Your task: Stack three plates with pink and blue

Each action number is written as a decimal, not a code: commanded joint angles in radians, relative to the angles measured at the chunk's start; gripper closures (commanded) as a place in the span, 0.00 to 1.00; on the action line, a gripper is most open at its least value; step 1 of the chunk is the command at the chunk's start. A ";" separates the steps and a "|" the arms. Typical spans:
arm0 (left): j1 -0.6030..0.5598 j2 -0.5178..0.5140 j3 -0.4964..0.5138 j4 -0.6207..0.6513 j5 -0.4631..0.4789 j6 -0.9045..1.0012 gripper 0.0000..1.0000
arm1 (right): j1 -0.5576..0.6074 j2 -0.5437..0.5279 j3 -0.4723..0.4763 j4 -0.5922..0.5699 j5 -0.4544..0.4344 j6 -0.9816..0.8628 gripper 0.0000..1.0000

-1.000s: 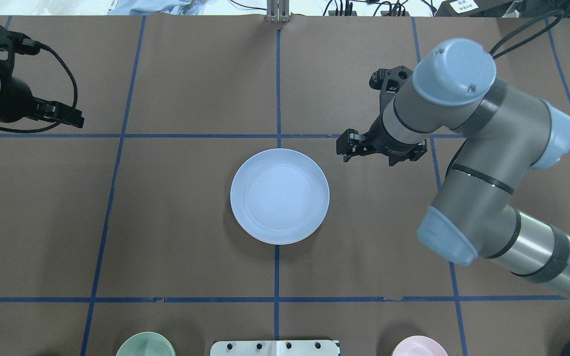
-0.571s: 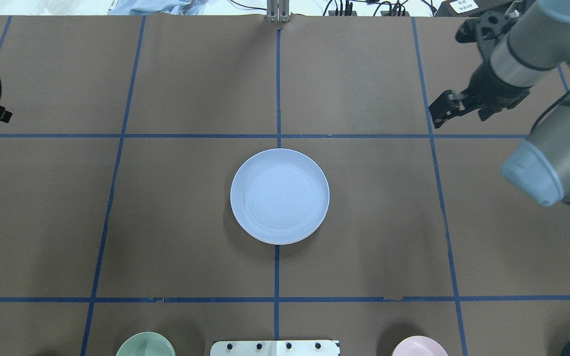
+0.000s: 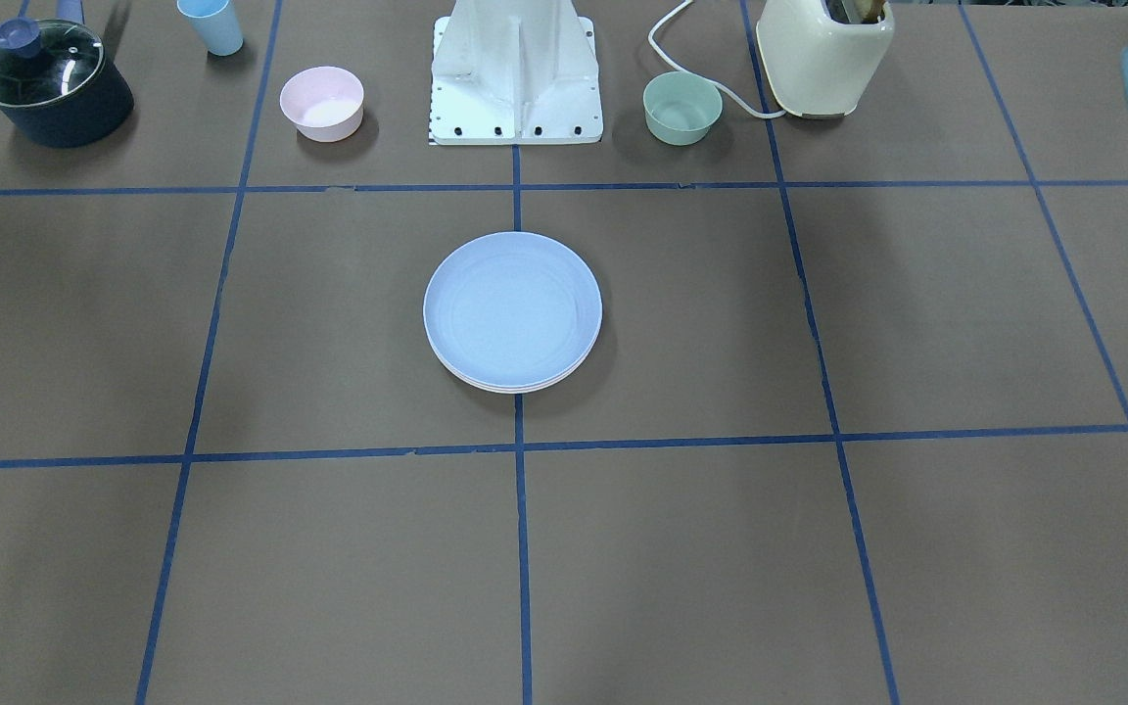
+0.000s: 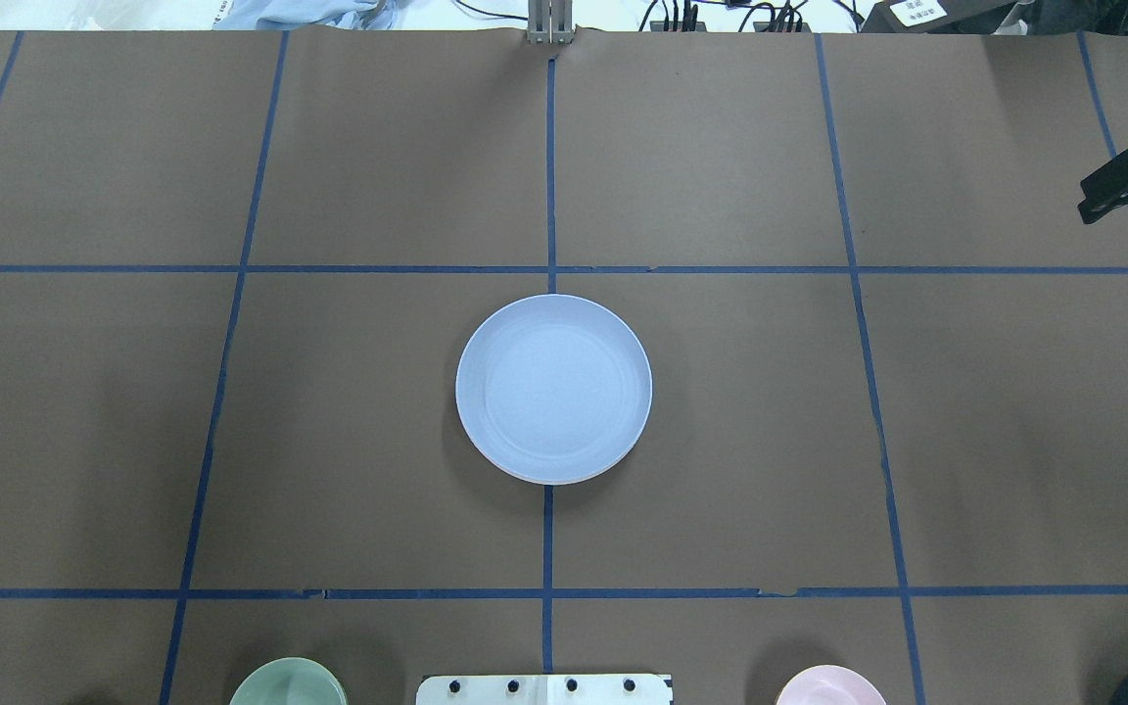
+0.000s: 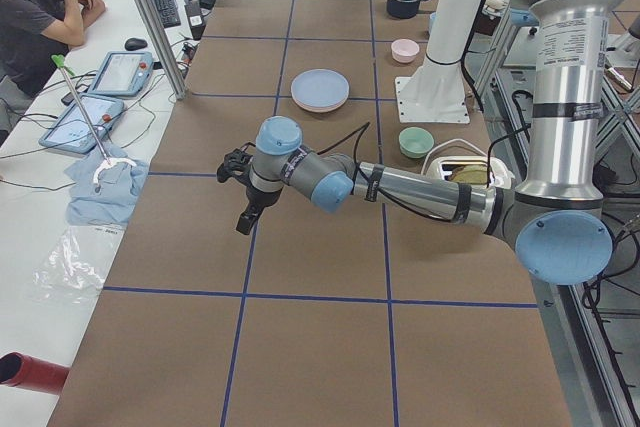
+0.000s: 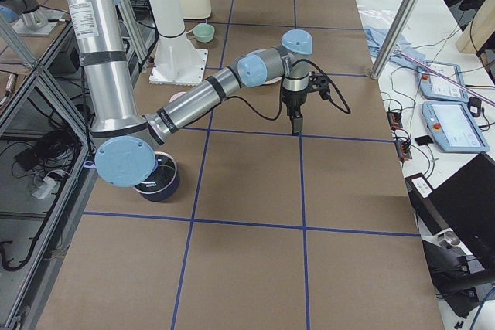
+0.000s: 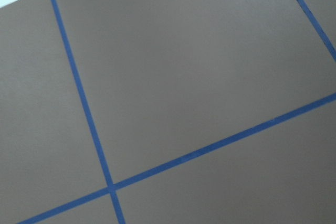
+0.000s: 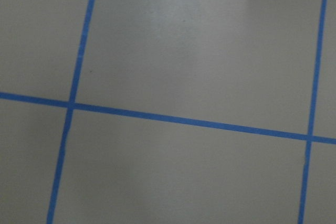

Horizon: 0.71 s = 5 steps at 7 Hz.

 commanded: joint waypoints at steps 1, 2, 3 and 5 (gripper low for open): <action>-0.024 0.009 0.108 -0.085 0.004 0.004 0.00 | 0.077 -0.009 -0.110 0.068 0.001 -0.007 0.00; -0.038 0.011 0.135 -0.076 0.004 0.009 0.00 | 0.079 -0.016 -0.149 0.068 0.012 -0.011 0.00; -0.058 0.017 0.147 -0.043 0.001 0.010 0.00 | 0.093 -0.048 -0.210 0.069 0.038 -0.019 0.00; -0.082 0.018 0.140 0.131 -0.005 0.054 0.00 | 0.207 -0.079 -0.319 0.074 0.163 -0.229 0.00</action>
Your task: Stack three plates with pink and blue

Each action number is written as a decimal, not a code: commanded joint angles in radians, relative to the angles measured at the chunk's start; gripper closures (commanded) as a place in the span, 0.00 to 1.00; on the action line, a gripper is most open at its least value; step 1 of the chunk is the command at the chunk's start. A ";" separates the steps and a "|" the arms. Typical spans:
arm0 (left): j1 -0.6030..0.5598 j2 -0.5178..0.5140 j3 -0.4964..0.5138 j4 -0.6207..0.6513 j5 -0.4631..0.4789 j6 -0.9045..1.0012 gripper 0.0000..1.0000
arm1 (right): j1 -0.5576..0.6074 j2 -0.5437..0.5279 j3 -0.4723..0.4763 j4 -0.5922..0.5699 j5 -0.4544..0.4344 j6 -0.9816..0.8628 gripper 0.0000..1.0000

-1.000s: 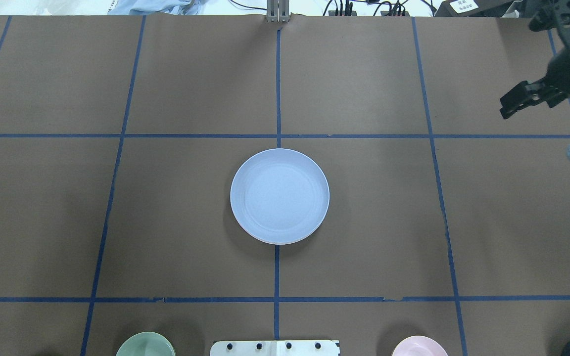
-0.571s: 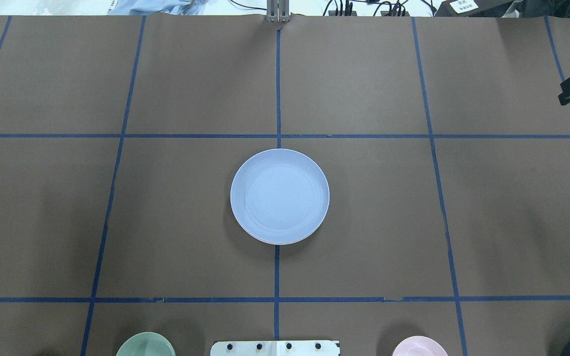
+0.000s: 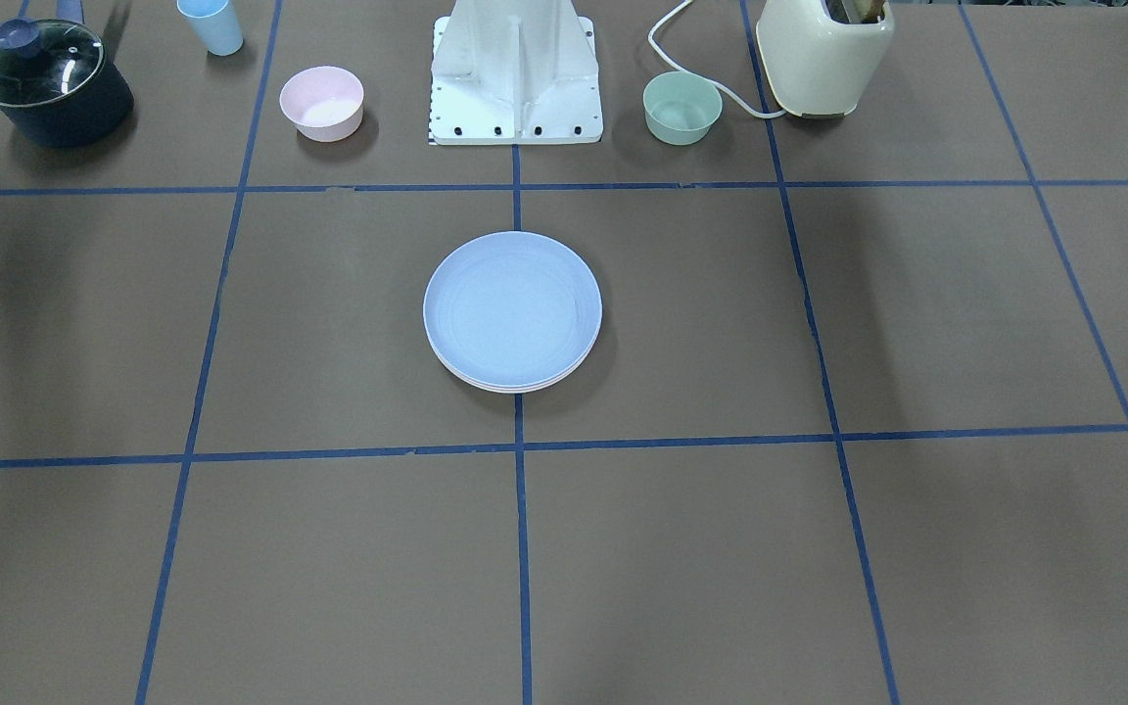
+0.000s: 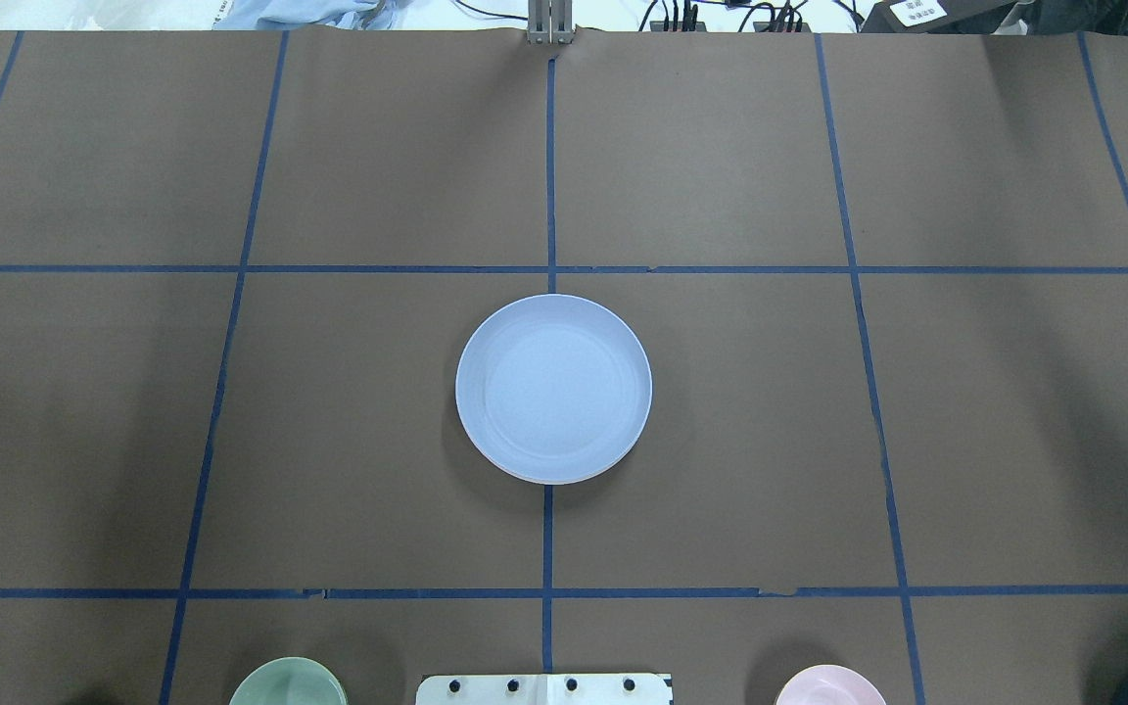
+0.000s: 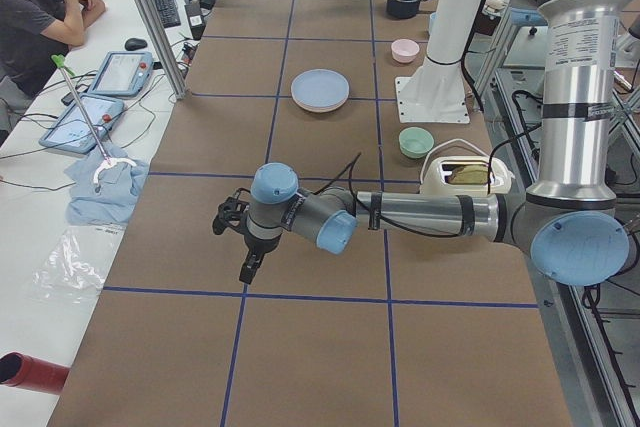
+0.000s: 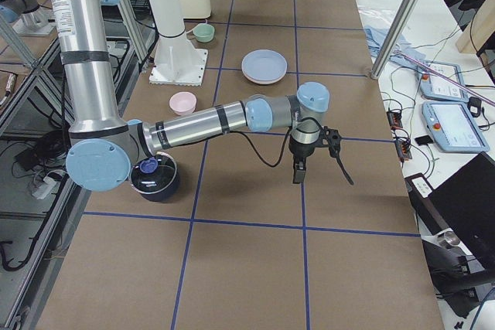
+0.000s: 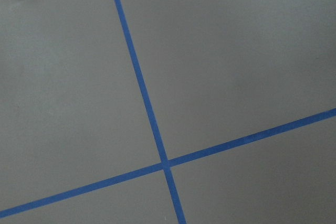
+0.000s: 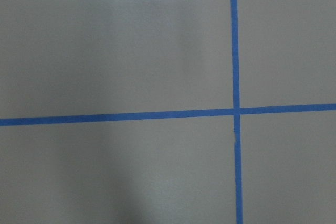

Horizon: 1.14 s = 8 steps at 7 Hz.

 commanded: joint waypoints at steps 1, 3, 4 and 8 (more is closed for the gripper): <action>-0.061 0.003 -0.003 0.147 0.000 0.125 0.00 | 0.070 -0.046 -0.061 0.002 0.080 -0.137 0.00; -0.130 0.005 -0.033 0.274 -0.001 0.222 0.00 | 0.101 -0.089 -0.059 0.002 0.135 -0.143 0.00; -0.129 0.005 -0.081 0.381 -0.003 0.222 0.00 | 0.107 -0.103 -0.056 0.004 0.161 -0.146 0.00; -0.126 0.023 -0.086 0.400 -0.095 0.215 0.00 | 0.121 -0.228 -0.061 0.215 0.160 -0.169 0.00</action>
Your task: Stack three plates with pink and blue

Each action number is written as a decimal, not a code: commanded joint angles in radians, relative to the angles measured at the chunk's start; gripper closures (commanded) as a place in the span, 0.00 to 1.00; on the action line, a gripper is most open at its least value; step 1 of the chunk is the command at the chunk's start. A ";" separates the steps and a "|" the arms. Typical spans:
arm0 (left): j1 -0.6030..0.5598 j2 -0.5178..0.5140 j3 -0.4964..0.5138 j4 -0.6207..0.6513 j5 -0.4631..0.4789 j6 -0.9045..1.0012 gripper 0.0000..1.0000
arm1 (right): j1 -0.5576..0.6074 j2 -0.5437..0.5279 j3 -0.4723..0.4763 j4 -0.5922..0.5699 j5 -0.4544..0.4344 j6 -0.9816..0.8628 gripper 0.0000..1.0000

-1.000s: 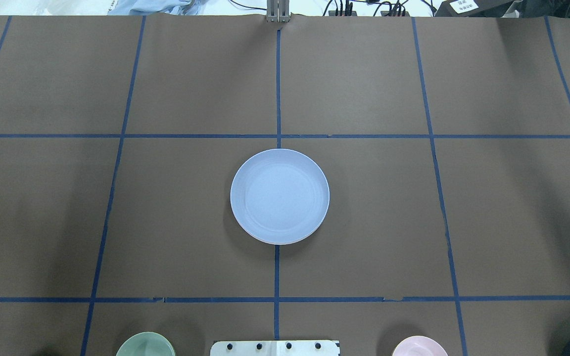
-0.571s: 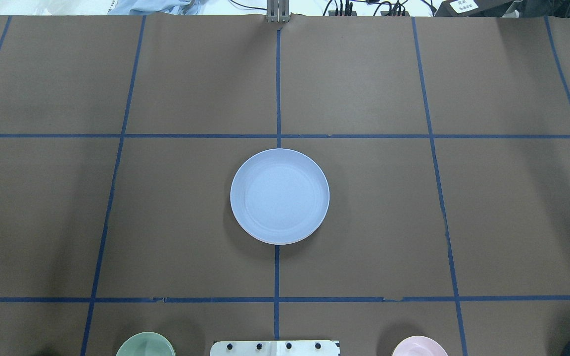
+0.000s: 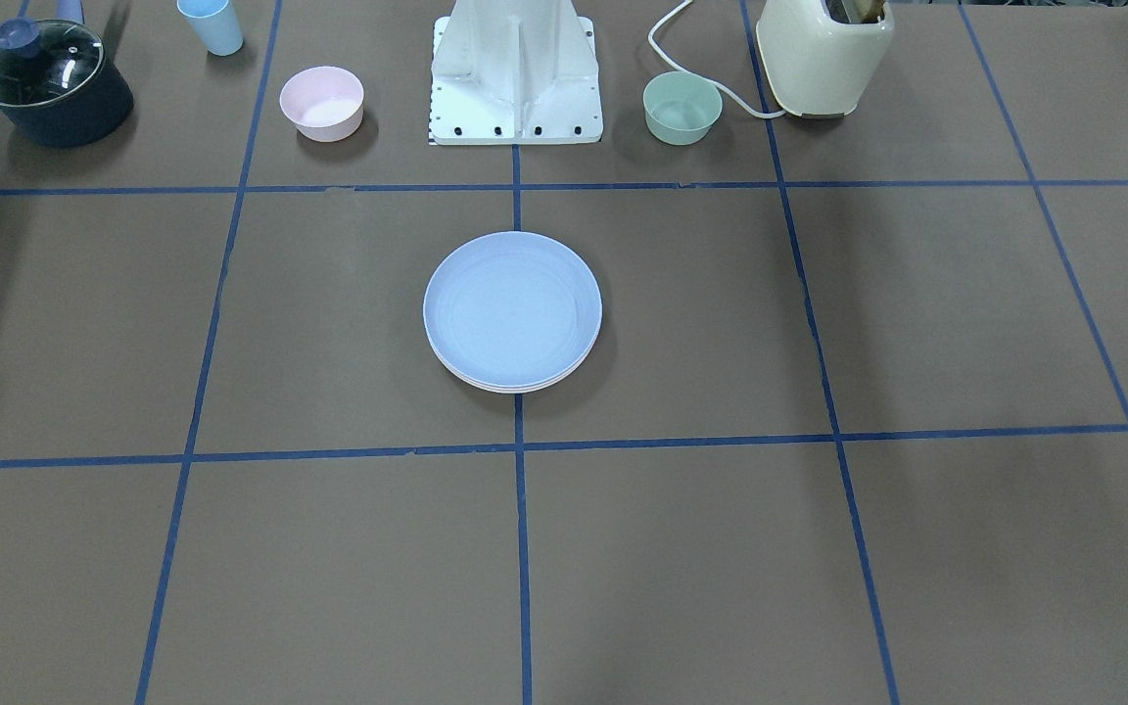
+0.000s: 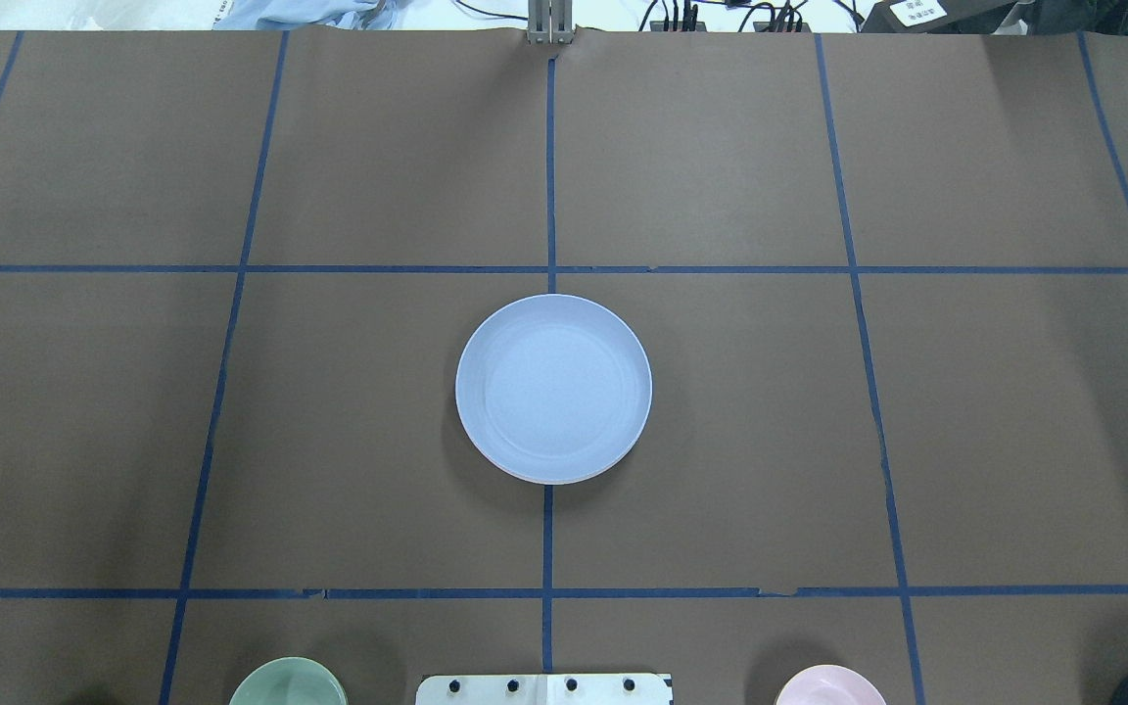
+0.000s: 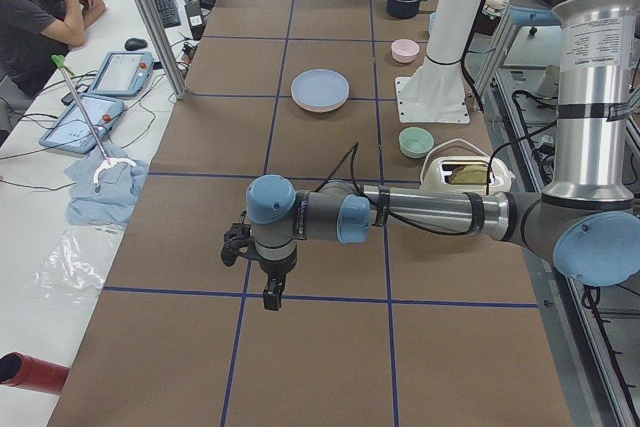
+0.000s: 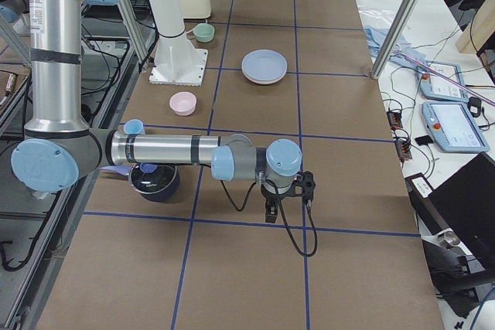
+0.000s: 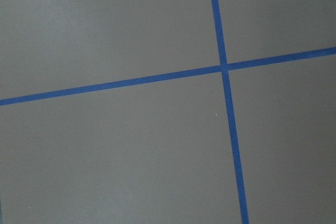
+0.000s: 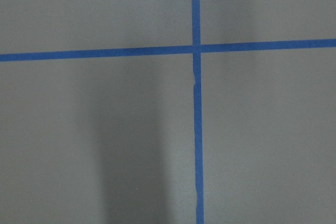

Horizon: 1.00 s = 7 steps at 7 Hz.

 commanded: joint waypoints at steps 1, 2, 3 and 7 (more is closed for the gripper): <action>0.000 0.004 -0.005 0.003 -0.015 -0.001 0.00 | 0.015 -0.031 -0.002 0.057 -0.003 0.009 0.00; 0.000 0.002 -0.006 0.003 -0.015 -0.001 0.00 | 0.046 -0.019 0.004 0.045 0.000 0.012 0.00; 0.000 0.002 -0.005 0.003 -0.015 -0.001 0.00 | 0.096 -0.020 0.036 -0.010 0.003 0.012 0.00; 0.002 -0.001 -0.005 0.003 -0.015 -0.001 0.00 | 0.117 -0.017 0.105 -0.129 0.002 -0.010 0.00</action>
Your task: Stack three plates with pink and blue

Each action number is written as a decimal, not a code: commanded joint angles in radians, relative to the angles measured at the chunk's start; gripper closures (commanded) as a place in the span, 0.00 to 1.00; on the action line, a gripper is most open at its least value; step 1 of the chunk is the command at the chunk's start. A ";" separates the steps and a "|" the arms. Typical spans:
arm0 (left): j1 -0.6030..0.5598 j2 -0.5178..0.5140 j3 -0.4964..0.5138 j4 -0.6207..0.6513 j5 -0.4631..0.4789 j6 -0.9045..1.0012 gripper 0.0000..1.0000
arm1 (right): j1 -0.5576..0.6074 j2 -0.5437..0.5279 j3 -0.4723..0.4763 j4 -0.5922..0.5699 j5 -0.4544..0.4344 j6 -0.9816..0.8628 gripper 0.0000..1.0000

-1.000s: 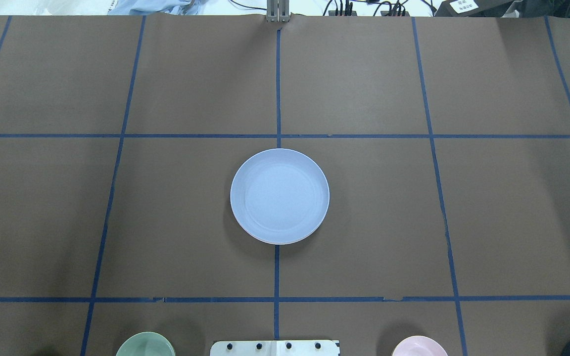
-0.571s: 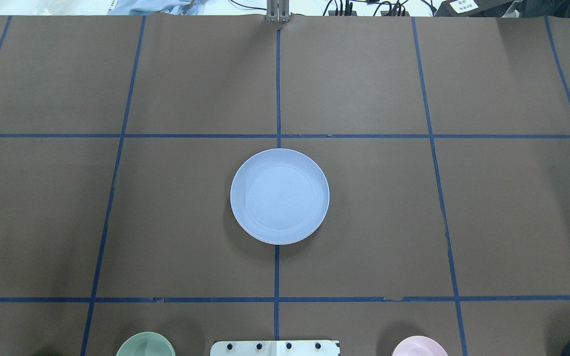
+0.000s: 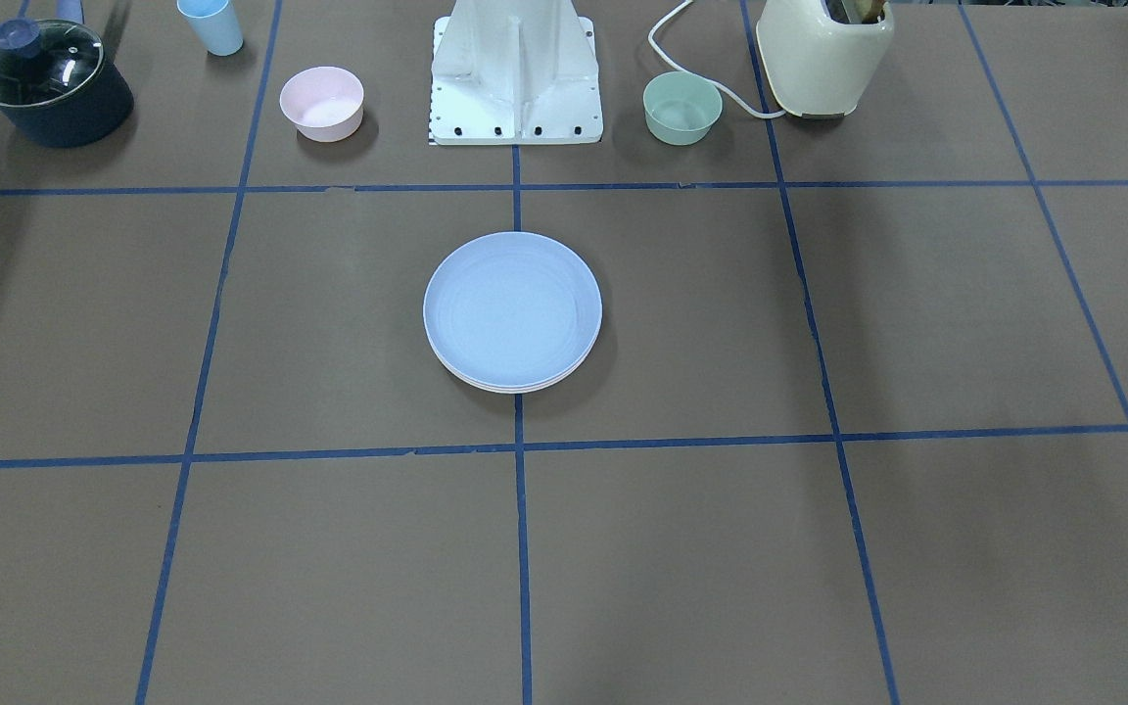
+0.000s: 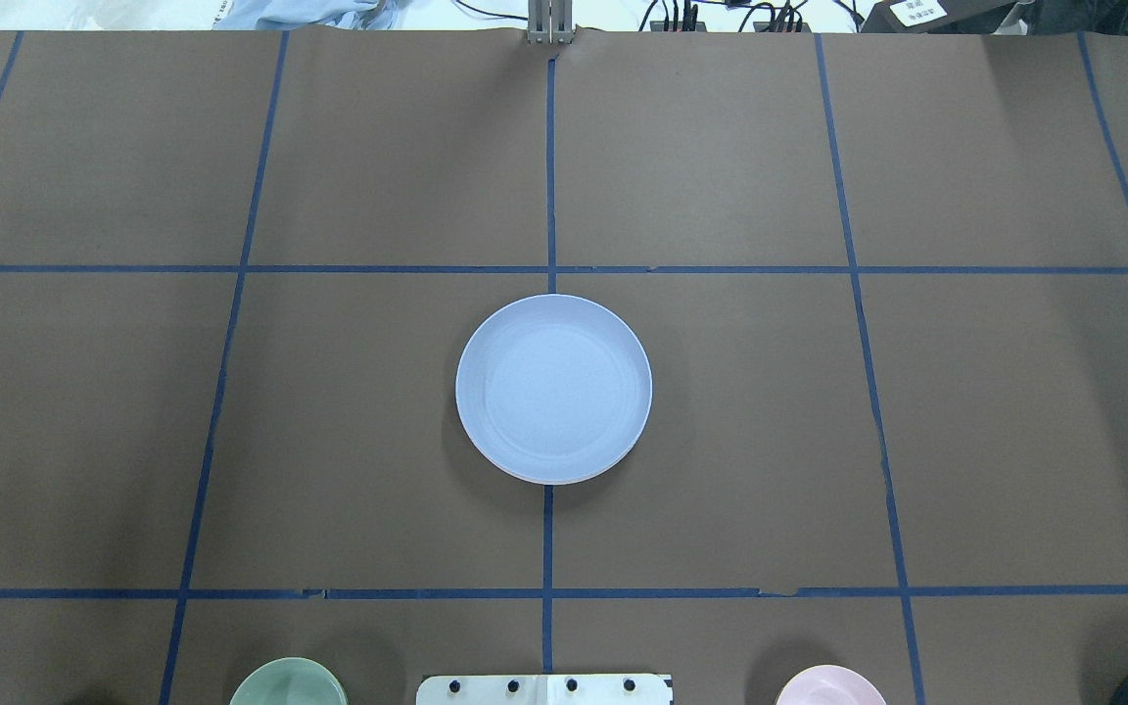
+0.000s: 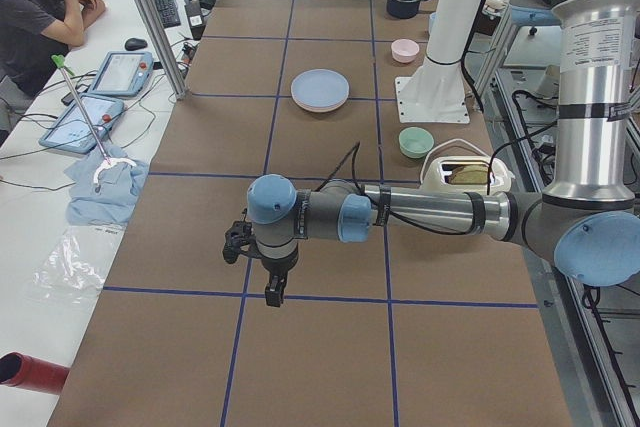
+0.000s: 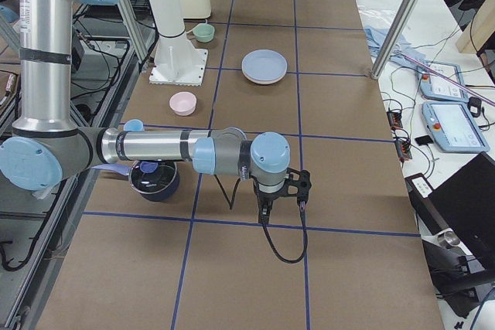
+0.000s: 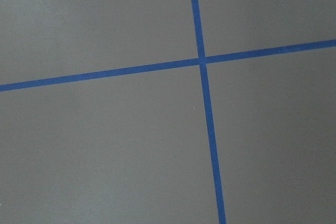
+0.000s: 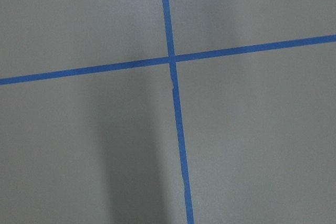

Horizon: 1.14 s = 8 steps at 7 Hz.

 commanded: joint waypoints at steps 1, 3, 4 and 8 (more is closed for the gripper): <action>0.000 -0.002 0.001 0.000 0.000 0.000 0.00 | 0.002 -0.004 0.006 -0.005 0.008 0.000 0.00; 0.000 -0.002 0.000 -0.002 0.000 0.000 0.00 | 0.002 0.001 0.006 -0.004 0.004 0.000 0.00; 0.000 -0.002 0.000 -0.002 -0.002 0.000 0.00 | 0.002 0.001 0.006 -0.004 0.002 0.000 0.00; 0.000 -0.002 0.013 0.000 -0.041 -0.001 0.00 | 0.002 0.004 0.006 -0.004 -0.004 0.001 0.00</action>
